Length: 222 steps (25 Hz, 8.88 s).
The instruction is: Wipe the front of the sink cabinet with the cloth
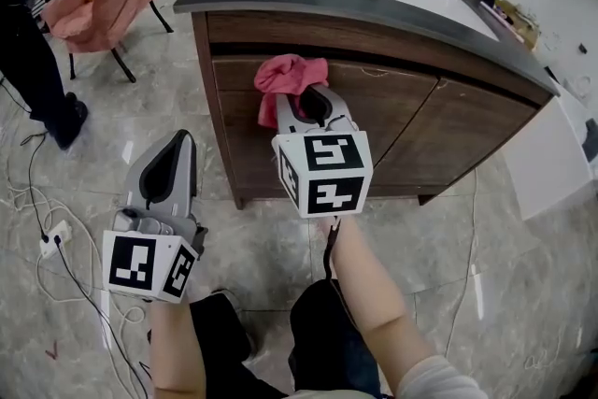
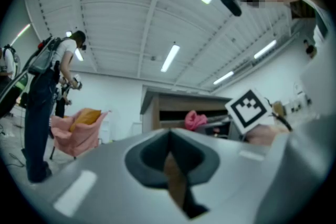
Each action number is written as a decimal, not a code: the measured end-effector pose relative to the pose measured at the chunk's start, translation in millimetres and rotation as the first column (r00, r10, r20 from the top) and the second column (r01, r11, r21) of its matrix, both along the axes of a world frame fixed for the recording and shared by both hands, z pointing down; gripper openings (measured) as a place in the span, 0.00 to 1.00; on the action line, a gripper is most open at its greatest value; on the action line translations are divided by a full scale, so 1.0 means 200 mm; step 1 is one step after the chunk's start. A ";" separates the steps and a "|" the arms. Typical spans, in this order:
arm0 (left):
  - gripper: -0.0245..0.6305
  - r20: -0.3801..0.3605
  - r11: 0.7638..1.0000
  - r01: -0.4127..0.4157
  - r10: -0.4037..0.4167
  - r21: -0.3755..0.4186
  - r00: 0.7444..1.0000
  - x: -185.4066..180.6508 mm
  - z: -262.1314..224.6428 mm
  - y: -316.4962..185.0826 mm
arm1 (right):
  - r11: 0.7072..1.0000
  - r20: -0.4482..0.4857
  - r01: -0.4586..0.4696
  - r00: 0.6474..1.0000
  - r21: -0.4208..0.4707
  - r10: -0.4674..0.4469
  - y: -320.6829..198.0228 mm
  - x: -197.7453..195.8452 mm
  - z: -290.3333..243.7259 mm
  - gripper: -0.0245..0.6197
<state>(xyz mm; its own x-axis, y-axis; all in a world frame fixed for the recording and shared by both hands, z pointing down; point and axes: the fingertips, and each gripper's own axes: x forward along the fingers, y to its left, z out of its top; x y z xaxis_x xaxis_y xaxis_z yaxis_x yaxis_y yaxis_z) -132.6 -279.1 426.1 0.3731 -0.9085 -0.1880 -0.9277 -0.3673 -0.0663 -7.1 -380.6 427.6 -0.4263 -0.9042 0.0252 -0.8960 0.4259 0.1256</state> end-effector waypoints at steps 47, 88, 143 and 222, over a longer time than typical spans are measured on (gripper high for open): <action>0.04 -0.013 0.998 -0.035 0.036 0.057 0.999 0.09 -0.06 0.02 | 0.917 -0.112 -0.393 0.917 -0.072 0.384 -0.04 1.13 0.36 0.13; 0.04 -0.062 0.987 0.118 -0.112 0.105 0.992 -0.24 -0.15 0.14 | 0.995 -0.177 0.049 0.982 -0.090 -0.064 0.02 -0.46 0.38 0.14; 0.04 -0.052 0.994 0.017 -0.011 0.109 0.999 0.02 -0.14 0.09 | 0.915 -0.094 -0.357 0.934 -0.188 0.345 -0.05 1.09 0.67 0.13; 0.04 -0.050 0.993 0.068 -0.063 0.099 0.997 -0.19 -0.12 0.11 | 0.919 -0.209 -0.055 0.978 -0.389 -0.030 0.00 -0.29 1.36 0.13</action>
